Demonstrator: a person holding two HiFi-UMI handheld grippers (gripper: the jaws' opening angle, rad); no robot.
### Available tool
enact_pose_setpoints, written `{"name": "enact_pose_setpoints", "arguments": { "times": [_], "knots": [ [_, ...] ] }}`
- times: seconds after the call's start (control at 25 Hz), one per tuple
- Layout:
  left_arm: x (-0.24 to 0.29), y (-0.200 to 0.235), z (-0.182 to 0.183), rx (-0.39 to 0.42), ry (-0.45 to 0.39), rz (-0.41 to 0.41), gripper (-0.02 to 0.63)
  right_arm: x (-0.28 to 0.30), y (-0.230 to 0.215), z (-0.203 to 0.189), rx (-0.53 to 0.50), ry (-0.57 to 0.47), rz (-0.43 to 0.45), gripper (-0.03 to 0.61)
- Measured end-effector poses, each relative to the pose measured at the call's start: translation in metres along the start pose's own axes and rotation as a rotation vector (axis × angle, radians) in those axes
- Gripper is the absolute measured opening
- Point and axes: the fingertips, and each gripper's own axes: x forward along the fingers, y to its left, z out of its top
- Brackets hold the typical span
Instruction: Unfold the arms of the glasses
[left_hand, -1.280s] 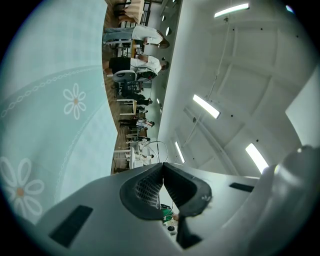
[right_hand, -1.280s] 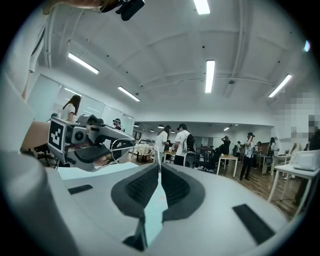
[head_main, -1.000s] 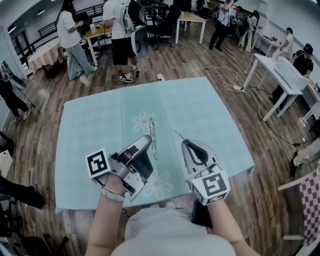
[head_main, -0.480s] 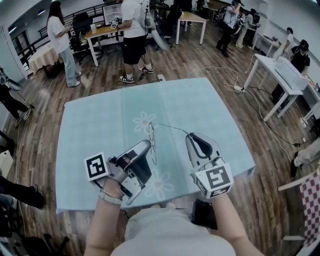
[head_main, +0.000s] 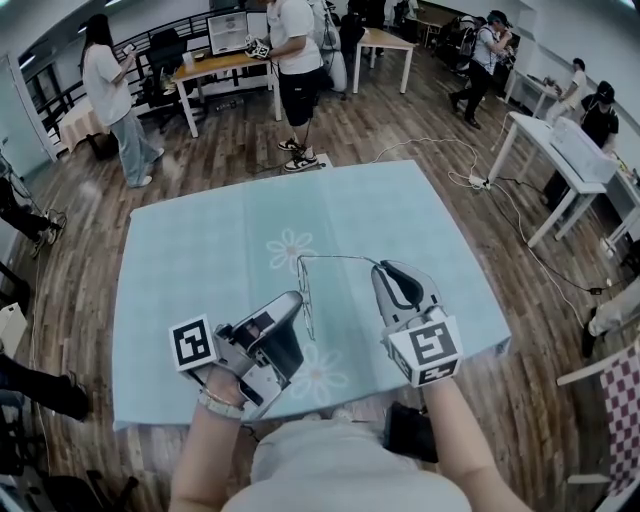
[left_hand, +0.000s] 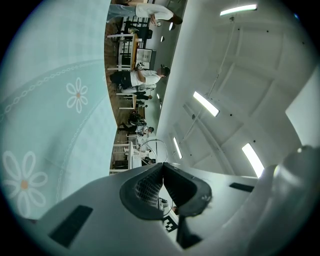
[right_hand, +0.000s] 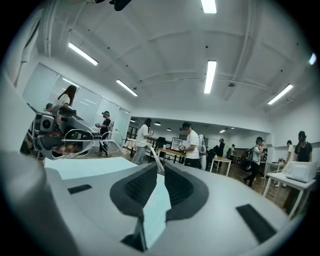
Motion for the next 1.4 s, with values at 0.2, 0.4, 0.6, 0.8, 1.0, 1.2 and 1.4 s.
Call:
{"name": "enact_pose_setpoints", "arguments": {
  "times": [0.2, 0.4, 0.6, 0.8, 1.0, 1.2, 1.4],
  "knots": [
    [0.000, -0.003, -0.003, 0.001, 0.016, -0.006, 0.011, 0.007, -0.002, -0.001, 0.000, 0.005, 0.002, 0.043],
    [-0.001, -0.002, -0.009, -0.011, 0.034, -0.011, 0.011, 0.010, -0.005, -0.001, 0.010, 0.012, 0.000, 0.049],
    [-0.001, 0.002, -0.012, -0.012, 0.051, -0.008, 0.011, 0.015, -0.009, -0.003, 0.020, 0.015, -0.005, 0.071],
    [-0.001, 0.000, -0.009, -0.012, 0.046, -0.010, 0.011, 0.015, -0.010, -0.001, 0.020, 0.014, 0.005, 0.089],
    [-0.004, -0.006, 0.001, -0.016, 0.026, -0.029, 0.011, 0.014, -0.003, -0.001, 0.036, -0.006, 0.039, 0.153],
    [-0.006, -0.011, 0.005, -0.009, 0.038, -0.043, 0.011, 0.009, 0.003, -0.001, 0.036, -0.014, 0.061, 0.166],
    [-0.010, -0.015, 0.007, -0.009, 0.039, -0.068, 0.011, 0.005, 0.008, -0.014, 0.056, 0.005, 0.058, 0.166]
  ]
}}
